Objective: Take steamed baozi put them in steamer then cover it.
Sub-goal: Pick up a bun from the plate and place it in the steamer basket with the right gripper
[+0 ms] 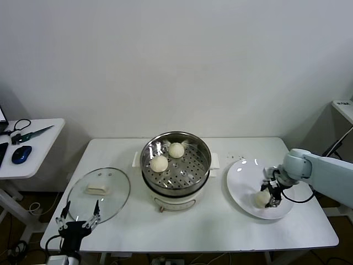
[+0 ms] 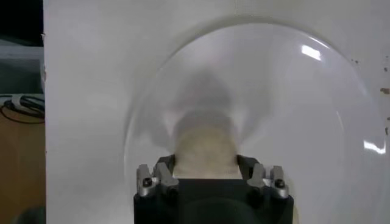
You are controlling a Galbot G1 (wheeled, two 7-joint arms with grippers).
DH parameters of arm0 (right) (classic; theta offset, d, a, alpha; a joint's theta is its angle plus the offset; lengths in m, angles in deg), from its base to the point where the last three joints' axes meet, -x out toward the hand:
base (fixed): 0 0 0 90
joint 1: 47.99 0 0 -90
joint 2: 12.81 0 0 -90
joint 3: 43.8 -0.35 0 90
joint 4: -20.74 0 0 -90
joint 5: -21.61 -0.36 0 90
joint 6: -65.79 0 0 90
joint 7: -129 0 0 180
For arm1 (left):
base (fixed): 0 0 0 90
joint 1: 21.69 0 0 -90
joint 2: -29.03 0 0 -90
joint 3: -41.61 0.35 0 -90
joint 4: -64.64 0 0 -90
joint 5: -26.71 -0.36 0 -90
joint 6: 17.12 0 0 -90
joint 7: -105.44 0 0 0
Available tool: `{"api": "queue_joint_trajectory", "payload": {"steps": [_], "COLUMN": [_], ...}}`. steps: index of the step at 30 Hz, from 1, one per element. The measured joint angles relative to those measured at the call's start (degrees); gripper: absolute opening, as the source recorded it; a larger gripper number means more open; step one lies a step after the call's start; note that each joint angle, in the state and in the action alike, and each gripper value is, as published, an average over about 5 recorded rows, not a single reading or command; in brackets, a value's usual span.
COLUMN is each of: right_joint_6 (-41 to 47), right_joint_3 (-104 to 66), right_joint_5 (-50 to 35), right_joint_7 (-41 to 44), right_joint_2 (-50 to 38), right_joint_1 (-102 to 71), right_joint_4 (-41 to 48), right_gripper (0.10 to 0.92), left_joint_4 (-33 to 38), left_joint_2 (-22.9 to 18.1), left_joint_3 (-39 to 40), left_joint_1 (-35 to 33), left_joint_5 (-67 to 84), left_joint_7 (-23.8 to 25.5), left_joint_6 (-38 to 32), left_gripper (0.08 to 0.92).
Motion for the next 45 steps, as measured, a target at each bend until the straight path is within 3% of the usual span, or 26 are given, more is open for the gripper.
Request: {"api": "queue_joint_trajectory", "payload": {"steps": [9,22,32,45], "right_joint_6": [-3.5,-21.8,-31.9,-35.9], "right_joint_3": [6.7,15.7,15.2,14.3], "right_joint_5": [-2.8,-5.3,3.3,15.6], "right_joint_7": [2.5,6.9,1.6,-3.1], "right_joint_2": [2.5,16.6,26.6,34.7], "right_joint_1": [11.0,40.4,42.7,33.3], "right_joint_4": [-0.7,-5.6,-13.3,-13.4], "right_gripper": [0.636,0.636,0.636,0.636], "left_joint_4": [0.5,0.9,1.5,1.4], "left_joint_2": [-0.1,0.2,0.7,0.6], "left_joint_3": [0.0,0.4,-0.2,-0.8], "left_joint_1": [-0.3,-0.4,-0.5,-0.5], "left_joint_5": [-0.3,-1.0,-0.8,-0.7], "left_joint_7": [0.0,0.1,0.1,0.1], "left_joint_6": [0.0,0.1,0.2,0.2], "left_gripper": [0.823,0.823,0.823,0.823]}}
